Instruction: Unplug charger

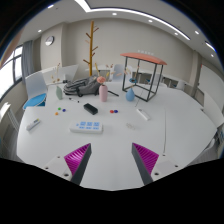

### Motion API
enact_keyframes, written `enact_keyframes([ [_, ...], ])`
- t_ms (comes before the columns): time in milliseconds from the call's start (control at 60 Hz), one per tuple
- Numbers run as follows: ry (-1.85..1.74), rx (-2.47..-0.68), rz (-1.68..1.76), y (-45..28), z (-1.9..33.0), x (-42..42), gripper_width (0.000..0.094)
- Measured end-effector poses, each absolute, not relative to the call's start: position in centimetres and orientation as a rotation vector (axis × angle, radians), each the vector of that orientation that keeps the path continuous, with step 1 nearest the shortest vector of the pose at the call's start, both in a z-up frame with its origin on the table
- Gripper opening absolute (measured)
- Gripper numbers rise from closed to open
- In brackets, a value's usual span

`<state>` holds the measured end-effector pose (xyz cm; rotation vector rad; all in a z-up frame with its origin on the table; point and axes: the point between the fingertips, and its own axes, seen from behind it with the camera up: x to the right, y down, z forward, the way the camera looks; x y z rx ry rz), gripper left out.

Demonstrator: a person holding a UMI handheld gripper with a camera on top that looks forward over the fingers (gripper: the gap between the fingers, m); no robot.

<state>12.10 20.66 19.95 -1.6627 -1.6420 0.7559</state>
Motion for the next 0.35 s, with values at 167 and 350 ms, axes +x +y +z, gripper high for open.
enact_keyframes([
  [167,-1.654,-1.638,0.729,20.2,19.4,12.8,0.0853],
  [350,-1.623,-1.66,0.769,19.5,20.2,11.5,0.0851],
])
